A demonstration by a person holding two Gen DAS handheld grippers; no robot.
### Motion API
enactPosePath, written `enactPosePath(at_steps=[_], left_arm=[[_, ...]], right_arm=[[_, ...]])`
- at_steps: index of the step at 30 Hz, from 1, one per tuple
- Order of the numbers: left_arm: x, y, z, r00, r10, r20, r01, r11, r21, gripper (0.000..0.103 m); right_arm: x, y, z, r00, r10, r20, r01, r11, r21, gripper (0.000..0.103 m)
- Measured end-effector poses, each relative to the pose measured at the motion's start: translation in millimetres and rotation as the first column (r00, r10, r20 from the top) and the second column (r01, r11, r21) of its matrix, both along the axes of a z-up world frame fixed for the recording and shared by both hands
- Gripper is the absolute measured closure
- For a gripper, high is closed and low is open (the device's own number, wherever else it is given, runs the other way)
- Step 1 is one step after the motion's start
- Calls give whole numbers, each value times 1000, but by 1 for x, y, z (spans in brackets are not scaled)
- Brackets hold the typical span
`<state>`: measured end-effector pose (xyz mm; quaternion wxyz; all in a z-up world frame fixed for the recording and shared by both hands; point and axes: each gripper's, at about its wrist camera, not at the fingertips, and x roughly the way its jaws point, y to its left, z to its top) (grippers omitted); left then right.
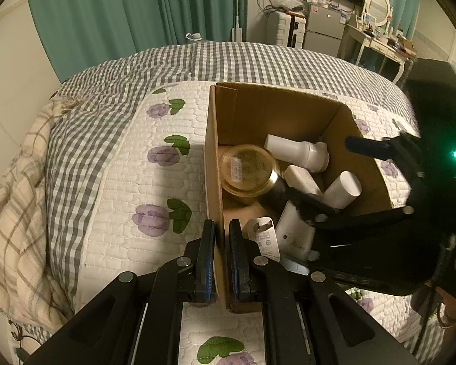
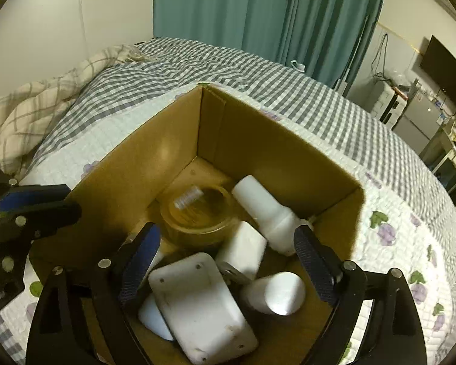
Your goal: Organize rigid objects
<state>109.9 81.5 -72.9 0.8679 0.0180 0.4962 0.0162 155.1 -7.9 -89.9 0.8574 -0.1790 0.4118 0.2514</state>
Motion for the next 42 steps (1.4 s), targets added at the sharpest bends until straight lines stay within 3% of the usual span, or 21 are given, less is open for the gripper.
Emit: enactPosePath(at_steps=[10,14,21,26,28,29,30,32,34,36,38,42], left_arm=[[-3,0,8,1000,1,15,-1,1000,-3,95],[-11,-1,26,999,-4,49,4,1000,-6,95],[-46,-10,87,982,-26,187,29,999,-14,95],[-87,-28,135,940,-64,336,75,997,-19,92],[-101,-34,146,922,-76,380,93,995,-27,85],[-107,-37,149,914,-83,398,102,994,-27,70],[-113,-40,152,904,-87,419,106,994,-23,49],[-127,-45,155,879,-90,469,102,995,0,35],[-139,-50,152,862,-101,498,107,994,15,34],[-147,-50,148,858,-90,506,108,994,-6,26],[-156,-48,141,849,-59,526,90,995,-33,26],[-179,-50,127,785,-15,619,41,999,-27,21]], right_arm=[[-17,-37,23,996,-76,50,76,997,2,12],[-28,-59,38,989,-128,68,129,992,0,12],[-64,-96,95,959,-230,167,225,973,46,12],[-112,-127,149,913,-314,260,281,947,155,8],[-135,-137,169,883,-352,312,300,932,202,2],[-148,-142,178,865,-371,338,307,924,228,0],[-161,-148,186,846,-389,364,312,915,254,0],[-179,-154,197,821,-415,393,317,903,291,0],[-198,-161,203,796,-440,416,319,889,329,0],[-213,-167,205,774,-465,430,327,875,358,0],[-226,-173,200,750,-496,438,339,856,389,0],[-240,-181,178,725,-538,429,356,827,435,0]])
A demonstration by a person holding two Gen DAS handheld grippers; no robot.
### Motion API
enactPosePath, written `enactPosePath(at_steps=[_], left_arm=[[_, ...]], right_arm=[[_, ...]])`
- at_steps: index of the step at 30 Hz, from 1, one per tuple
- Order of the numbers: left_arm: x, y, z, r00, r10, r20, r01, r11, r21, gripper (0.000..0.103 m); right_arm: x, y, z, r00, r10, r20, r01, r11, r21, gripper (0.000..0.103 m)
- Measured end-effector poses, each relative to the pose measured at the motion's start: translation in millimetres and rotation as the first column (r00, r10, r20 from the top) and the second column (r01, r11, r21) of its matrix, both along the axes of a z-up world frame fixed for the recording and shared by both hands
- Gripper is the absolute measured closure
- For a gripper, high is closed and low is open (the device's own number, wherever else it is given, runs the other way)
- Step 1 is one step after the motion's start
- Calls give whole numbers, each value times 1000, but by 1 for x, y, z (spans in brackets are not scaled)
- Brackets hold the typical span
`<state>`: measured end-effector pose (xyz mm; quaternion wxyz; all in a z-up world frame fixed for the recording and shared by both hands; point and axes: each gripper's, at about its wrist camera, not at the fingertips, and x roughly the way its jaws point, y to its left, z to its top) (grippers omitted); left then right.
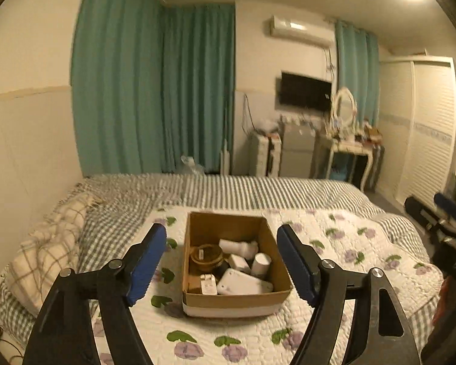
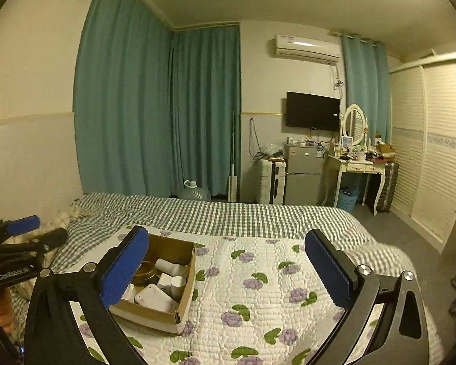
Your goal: Organize rigid objects
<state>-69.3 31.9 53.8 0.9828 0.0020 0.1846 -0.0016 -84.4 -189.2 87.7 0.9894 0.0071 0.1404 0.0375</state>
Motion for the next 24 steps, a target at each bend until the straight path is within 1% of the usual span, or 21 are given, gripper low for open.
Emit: enactPosePath(at_steps=[1,3,5,7,13,19,24], left_arm=[[-4,-3,-4,1000,3,18,-3,1000,14,21],[-9,-6,-10,999,6,36,-7,999,35,21],[-11,-9,-17,999,8,36,-10,998,55,21],[-11,-7,-19,999,15,29,-17,998,54,21],[-14,-7,-19,999,27,38,-30,998,62,20],[-13,-8,-22,999,28,33,-30,997,66,19],[-13,-7,-23,999,24,23,-25,998,62,19]], right_arm=[[-2,-1,-6,1000,-8,-3,8,1000,5,0],[-1,0,-19,999,-12,-38,13,1000,15,0],[3,2,-30,997,-11,-81,13,1000,16,0],[4,5,-36,996,-17,-93,18,1000,3,0],[2,8,-39,996,-16,-93,16,1000,-1,0],[-1,15,-38,996,-17,-84,15,1000,-17,0],[0,16,-37,996,-13,-90,12,1000,-8,0]])
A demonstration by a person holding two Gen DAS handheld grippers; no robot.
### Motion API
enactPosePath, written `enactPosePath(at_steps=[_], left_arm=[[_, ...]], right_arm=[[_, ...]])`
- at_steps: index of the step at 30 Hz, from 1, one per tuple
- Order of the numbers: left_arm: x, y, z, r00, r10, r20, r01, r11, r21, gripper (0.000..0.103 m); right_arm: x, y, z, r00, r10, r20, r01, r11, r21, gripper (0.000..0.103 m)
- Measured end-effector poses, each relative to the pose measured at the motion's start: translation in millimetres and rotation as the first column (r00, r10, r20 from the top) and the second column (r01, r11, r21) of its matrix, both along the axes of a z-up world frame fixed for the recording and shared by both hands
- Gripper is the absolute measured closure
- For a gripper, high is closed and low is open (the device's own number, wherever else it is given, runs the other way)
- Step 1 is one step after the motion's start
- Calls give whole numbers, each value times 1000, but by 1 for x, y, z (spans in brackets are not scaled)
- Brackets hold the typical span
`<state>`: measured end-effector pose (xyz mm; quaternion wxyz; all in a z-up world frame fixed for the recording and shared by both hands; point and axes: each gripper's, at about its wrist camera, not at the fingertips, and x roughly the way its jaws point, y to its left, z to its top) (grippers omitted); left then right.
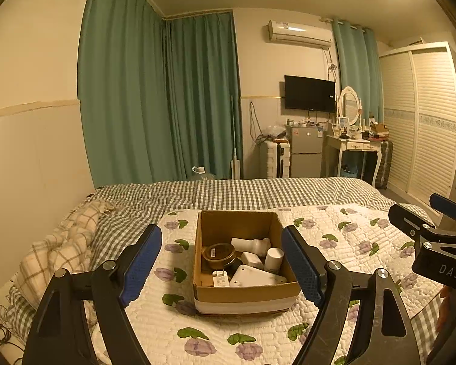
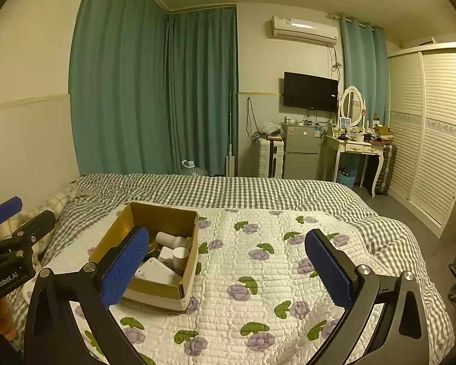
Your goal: Organize rigid objects
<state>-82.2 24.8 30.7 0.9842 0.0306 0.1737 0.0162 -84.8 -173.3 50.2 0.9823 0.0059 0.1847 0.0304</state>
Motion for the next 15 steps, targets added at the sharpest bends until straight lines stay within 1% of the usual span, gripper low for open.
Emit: enactPosePath(at_steps=[15], left_arm=[[1,-4,-4,999,-32,-21,32,999,6,19]], right_arm=[[1,1,-3,1000,6,-13,-6,1000,5,0]])
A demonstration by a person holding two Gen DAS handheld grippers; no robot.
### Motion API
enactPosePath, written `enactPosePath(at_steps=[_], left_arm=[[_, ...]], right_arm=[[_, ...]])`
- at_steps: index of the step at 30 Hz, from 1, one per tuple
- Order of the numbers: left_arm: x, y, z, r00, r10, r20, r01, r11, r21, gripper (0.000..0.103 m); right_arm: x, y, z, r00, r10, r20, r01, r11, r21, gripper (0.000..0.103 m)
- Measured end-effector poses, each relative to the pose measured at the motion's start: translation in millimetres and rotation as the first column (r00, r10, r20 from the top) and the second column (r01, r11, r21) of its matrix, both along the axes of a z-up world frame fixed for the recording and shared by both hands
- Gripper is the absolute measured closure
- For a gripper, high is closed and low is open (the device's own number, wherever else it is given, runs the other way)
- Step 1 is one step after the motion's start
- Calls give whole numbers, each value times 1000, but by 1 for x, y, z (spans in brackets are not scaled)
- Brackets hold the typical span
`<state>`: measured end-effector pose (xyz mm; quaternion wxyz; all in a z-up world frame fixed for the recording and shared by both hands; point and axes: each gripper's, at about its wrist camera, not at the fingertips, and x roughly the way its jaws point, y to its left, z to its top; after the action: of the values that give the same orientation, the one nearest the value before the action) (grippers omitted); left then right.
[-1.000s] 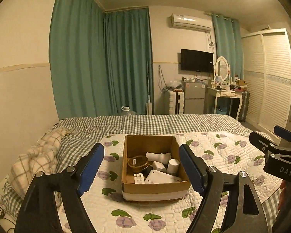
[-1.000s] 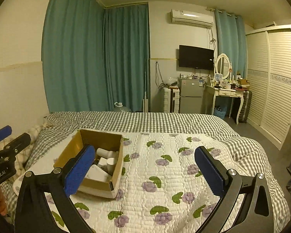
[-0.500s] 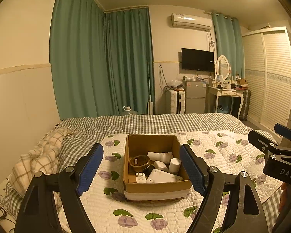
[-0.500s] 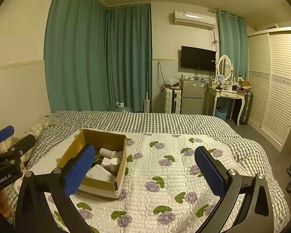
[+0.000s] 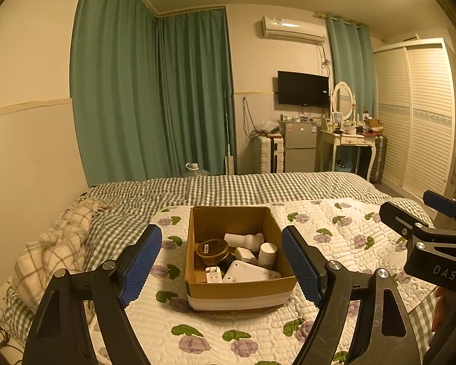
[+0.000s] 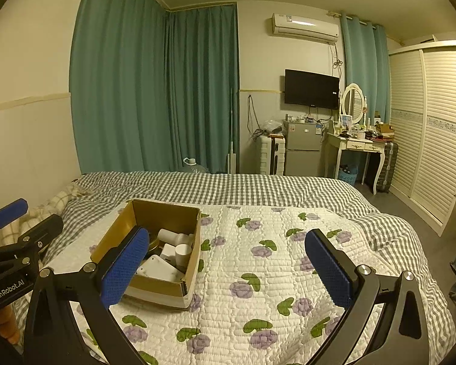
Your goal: Organize rigid objects
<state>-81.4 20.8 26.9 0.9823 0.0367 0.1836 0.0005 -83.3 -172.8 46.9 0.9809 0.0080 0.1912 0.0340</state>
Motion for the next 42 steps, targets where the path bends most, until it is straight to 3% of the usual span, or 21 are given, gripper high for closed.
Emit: enactPosePath(at_steps=[42], left_arm=[[0,5,-4,1000,4,-15,-4,1000,-17,19]], right_arm=[[1,2,-10,1000,1,-26,-1,1000,5,0]])
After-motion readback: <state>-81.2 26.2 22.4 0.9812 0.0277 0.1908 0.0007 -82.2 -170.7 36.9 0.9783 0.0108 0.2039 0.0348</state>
